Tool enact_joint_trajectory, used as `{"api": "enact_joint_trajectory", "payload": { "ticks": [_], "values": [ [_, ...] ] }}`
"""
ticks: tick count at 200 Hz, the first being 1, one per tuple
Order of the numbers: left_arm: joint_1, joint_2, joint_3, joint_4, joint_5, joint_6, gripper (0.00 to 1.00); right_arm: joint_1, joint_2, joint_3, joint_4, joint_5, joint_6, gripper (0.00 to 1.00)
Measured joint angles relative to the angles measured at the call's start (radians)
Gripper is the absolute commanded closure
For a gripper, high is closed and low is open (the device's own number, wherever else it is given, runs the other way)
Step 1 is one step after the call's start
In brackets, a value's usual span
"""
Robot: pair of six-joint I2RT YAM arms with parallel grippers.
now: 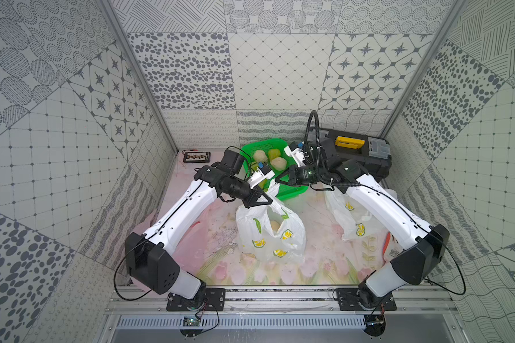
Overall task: Place the pears into plastic bags & tie knots
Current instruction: Tie the plastic bag at the center of the board.
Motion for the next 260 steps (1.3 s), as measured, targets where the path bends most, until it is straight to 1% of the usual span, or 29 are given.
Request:
{"api": "enact_joint_trajectory", "payload": {
  "ticks": [44, 75, 95, 109, 137, 142, 155, 169, 222, 260],
  "values": [
    [0.041, -0.002, -0.006, 0.041, -0.034, -0.051, 1.0, 0.011, -0.061, -0.046, 0.027, -0.038, 0.002, 1.0],
    [0.058, 0.002, 0.007, 0.058, -0.032, -0.095, 1.0, 0.088, -0.111, -0.093, 0.041, -0.019, -0.009, 1.0],
    [0.063, 0.008, 0.011, 0.051, -0.032, -0.121, 0.99, 0.145, -0.132, -0.187, 0.112, 0.011, -0.006, 1.0],
    [0.063, 0.01, 0.011, 0.035, -0.034, -0.137, 0.98, 0.172, -0.137, -0.279, 0.204, 0.033, 0.008, 1.0],
    [0.068, 0.011, 0.011, -0.016, -0.044, -0.154, 0.93, 0.187, -0.139, -0.437, 0.427, 0.056, 0.042, 1.0],
    [0.07, 0.011, 0.011, -0.02, -0.044, -0.156, 0.9, 0.188, -0.14, -0.457, 0.463, 0.056, 0.043, 1.0],
    [0.073, 0.011, 0.011, -0.025, -0.043, -0.158, 0.79, 0.192, -0.146, -0.495, 0.523, 0.057, 0.042, 1.0],
    [0.077, 0.01, 0.011, -0.026, -0.035, -0.161, 0.72, 0.195, -0.151, -0.521, 0.544, 0.05, 0.037, 1.0],
    [0.084, -0.005, -0.013, -0.021, 0.016, -0.146, 0.64, 0.175, -0.18, -0.56, 0.554, 0.014, -0.004, 1.0],
    [0.084, -0.005, -0.014, -0.023, 0.059, -0.142, 0.62, 0.172, -0.188, -0.58, 0.557, 0.001, -0.031, 1.0]
  ]
}}
